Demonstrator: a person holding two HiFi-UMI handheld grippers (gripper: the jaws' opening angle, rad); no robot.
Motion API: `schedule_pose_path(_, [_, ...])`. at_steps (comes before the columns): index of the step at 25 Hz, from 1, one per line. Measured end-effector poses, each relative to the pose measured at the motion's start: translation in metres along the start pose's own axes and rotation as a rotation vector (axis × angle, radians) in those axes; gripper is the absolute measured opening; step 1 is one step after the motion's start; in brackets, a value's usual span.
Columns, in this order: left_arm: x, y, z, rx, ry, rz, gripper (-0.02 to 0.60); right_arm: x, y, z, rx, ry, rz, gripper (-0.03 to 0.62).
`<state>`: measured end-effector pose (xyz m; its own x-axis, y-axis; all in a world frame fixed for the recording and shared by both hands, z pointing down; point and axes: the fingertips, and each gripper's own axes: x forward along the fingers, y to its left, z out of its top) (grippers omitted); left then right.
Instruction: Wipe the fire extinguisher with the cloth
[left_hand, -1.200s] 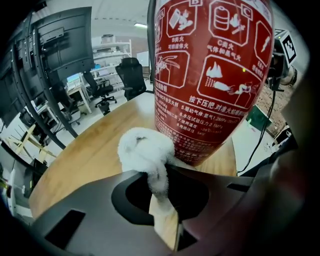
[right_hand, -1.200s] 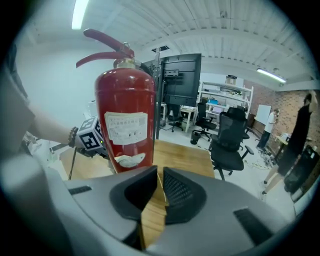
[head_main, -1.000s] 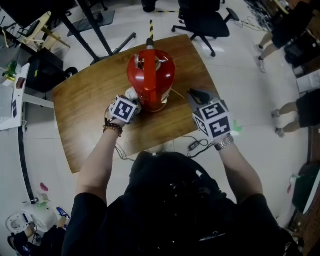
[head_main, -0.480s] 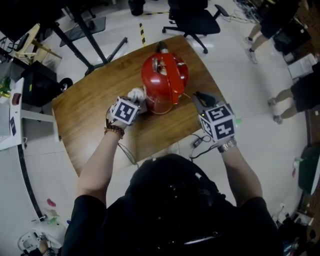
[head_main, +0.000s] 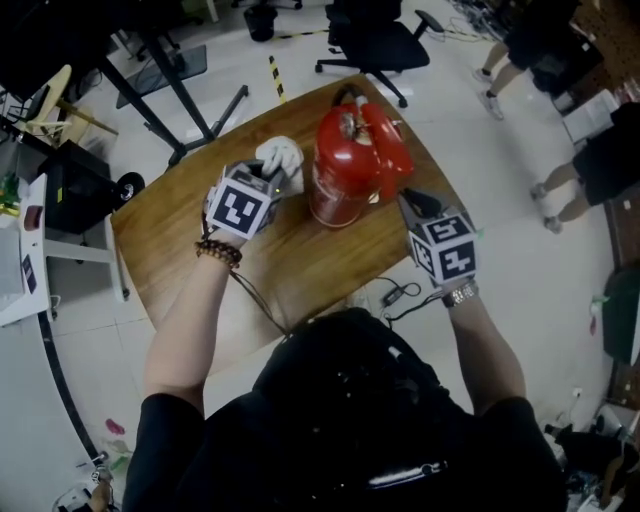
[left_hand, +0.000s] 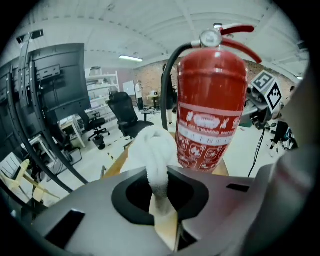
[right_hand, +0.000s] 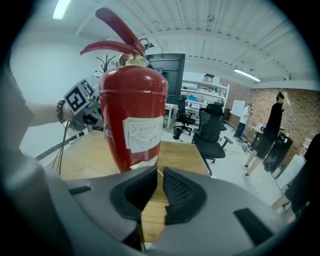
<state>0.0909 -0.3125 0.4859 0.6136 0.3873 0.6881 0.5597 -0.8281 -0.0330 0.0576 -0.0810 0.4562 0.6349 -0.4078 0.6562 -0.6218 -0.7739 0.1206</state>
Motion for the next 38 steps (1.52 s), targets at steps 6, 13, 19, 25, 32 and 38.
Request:
schedule_pose_path(6, [-0.044, -0.004, 0.066, 0.047, -0.143, -0.033, 0.035, -0.007, 0.009, 0.002, 0.01, -0.003, -0.025, 0.043])
schedule_pose_path(13, [-0.079, -0.007, 0.127, 0.117, -0.271, -0.03, 0.035, -0.014, 0.009, 0.004, 0.021, -0.015, -0.051, 0.043])
schedule_pose_path(19, [-0.099, -0.01, 0.166, 0.183, -0.366, -0.027, 0.035, -0.02, -0.002, 0.006, 0.035, -0.026, -0.077, 0.043])
schedule_pose_path(25, [-0.094, -0.025, 0.182, 0.273, -0.424, -0.068, 0.035, -0.02, -0.007, 0.008, 0.042, -0.028, -0.085, 0.043])
schedule_pose_path(32, [-0.072, -0.027, 0.181, 0.271, -0.421, -0.125, 0.034, -0.014, -0.01, 0.0, 0.045, -0.003, -0.079, 0.043])
schedule_pose_path(38, [-0.051, -0.02, 0.174, 0.234, -0.393, -0.17, 0.034, -0.007, -0.013, 0.0, 0.037, 0.017, -0.067, 0.043])
